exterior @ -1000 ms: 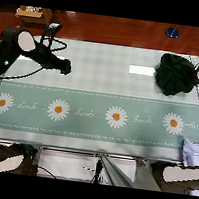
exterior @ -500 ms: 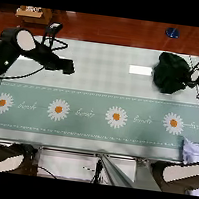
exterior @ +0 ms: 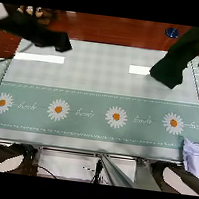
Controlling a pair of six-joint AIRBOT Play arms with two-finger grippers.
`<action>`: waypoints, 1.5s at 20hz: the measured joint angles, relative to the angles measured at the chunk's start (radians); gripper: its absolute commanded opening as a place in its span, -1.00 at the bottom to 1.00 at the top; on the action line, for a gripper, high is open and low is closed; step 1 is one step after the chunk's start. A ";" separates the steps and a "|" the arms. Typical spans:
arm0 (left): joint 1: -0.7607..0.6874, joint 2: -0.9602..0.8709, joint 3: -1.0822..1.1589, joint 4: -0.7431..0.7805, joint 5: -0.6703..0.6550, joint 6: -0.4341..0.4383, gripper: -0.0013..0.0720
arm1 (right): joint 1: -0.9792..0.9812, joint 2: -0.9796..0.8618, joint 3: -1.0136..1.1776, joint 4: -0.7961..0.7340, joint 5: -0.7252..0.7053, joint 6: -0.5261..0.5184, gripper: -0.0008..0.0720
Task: Fold the shirts.
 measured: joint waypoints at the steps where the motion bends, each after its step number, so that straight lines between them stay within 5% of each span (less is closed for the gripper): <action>1: 0.000 0.019 0.058 0.000 -0.023 0.000 0.90 | 0.019 0.074 0.000 0.000 0.000 -0.007 -0.90; 7: 0.000 0.196 0.251 -0.001 -0.075 0.000 0.90 | 0.138 0.423 0.000 0.030 0.008 -0.017 -0.90; 12: 0.000 0.314 0.279 -0.001 -0.139 0.000 0.90 | 0.180 0.544 0.001 0.166 0.097 -0.018 -0.90; 19: 0.000 0.352 0.273 0.009 -0.243 -0.017 0.90 | 0.219 0.407 -0.008 0.433 0.491 -0.213 -0.90; 24: 0.000 0.356 0.268 0.011 -0.268 -0.036 0.90 | 0.506 0.165 -0.047 0.507 0.613 -0.330 -0.90; 25: 0.000 0.356 0.267 0.011 -0.269 -0.036 0.90 | 0.584 0.103 -0.053 0.499 0.624 -0.338 -0.83; 27: 0.000 0.356 0.267 0.011 -0.274 -0.038 0.90 | 0.719 -0.013 -0.059 0.487 0.625 -0.350 0.21; 28: 0.000 0.356 0.267 0.011 -0.274 -0.040 0.90 | 0.780 -0.070 -0.061 0.479 0.619 -0.355 0.46; 30: 0.000 0.356 0.267 0.014 -0.276 -0.040 0.90 | 0.858 -0.149 -0.064 0.458 0.614 -0.360 0.49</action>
